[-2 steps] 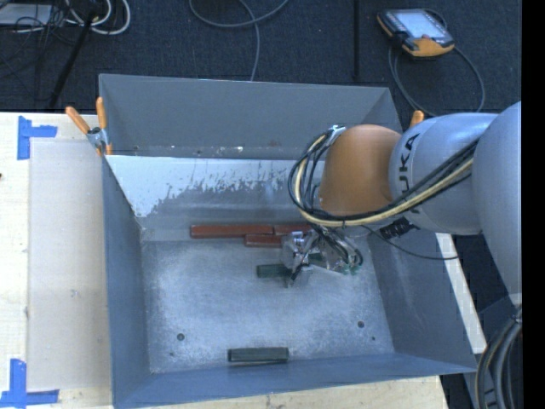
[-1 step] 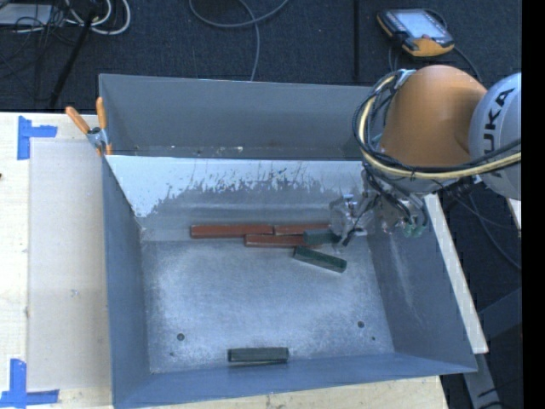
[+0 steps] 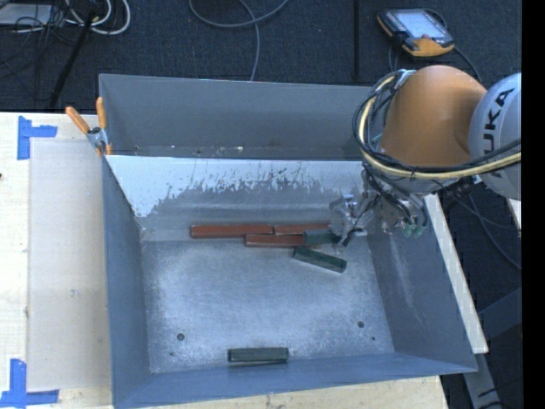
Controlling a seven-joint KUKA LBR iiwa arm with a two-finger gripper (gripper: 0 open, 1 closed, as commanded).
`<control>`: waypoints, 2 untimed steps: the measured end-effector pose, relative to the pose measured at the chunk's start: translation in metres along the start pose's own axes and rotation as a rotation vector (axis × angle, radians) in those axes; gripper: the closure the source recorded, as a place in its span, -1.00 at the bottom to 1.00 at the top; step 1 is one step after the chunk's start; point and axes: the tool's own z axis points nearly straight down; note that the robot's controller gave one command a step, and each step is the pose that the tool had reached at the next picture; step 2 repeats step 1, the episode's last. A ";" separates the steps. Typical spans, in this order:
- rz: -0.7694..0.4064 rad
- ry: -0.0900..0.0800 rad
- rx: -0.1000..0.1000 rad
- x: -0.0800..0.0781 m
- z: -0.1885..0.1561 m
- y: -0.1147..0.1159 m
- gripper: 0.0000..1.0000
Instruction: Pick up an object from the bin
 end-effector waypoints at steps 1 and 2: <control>-0.210 0.007 -0.004 0.008 -0.030 -0.011 1.00; -0.210 0.007 -0.004 0.008 -0.030 -0.011 1.00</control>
Offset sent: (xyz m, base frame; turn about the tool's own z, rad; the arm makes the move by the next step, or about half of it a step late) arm -0.0020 -0.0331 -0.1261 0.0341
